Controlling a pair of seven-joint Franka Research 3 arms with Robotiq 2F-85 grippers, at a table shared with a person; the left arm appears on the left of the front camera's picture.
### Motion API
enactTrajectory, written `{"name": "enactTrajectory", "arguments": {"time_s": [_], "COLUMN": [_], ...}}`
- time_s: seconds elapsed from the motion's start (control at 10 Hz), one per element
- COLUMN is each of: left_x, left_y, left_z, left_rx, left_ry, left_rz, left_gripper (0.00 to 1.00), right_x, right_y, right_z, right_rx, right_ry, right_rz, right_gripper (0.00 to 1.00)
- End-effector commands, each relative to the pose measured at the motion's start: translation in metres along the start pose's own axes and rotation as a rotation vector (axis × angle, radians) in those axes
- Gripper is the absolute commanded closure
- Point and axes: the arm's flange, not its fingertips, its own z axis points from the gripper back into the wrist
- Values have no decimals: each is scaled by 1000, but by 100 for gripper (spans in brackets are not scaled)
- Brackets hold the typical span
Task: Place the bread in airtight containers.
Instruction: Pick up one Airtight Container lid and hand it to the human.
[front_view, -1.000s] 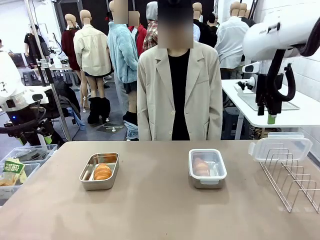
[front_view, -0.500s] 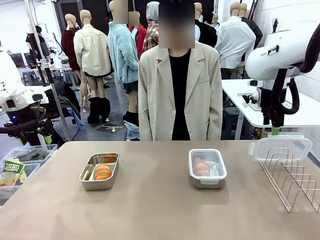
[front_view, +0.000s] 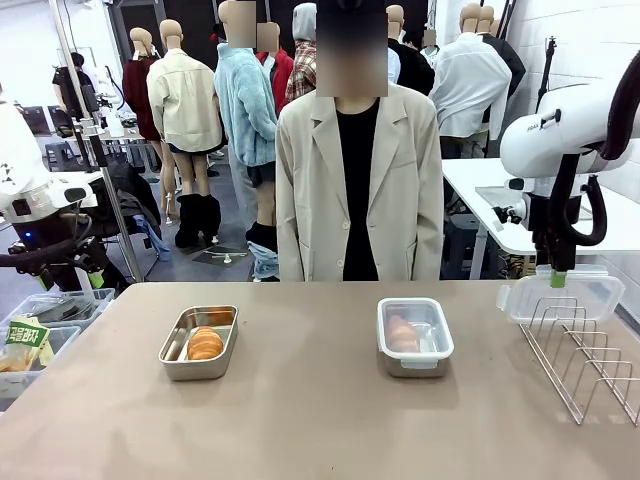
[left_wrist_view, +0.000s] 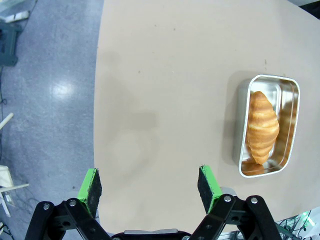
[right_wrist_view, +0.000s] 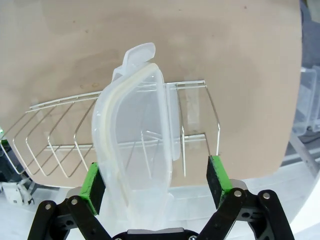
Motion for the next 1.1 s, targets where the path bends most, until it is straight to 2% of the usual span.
{"name": "enactTrajectory", "arguments": {"time_s": [0.0,0.1,0.2,0.6,0.7,1.0], "left_x": [0,0,0,0,0,0], "left_y": [0,0,0,0,0,0], "left_z": [2,2,2,2,2,2], "left_rx": [7,7,7,7,7,7], "left_ry": [-3,-3,-3,-3,-3,-3], "left_rz": [8,8,8,8,8,8], "left_gripper": [0,0,0,0,0,0], "right_x": [5,7,8,10,10,11], "right_y": [-19,-22,-22,-18,-17,-14], "right_z": [-8,-10,-8,1,1,3], "right_rx": [18,25,15,8,14,15], "right_ry": [-11,6,6,5,6,9], "right_rz": [-28,-39,-33,-29,-21,-5], "right_gripper": [0,0,16,95,100,100]}}
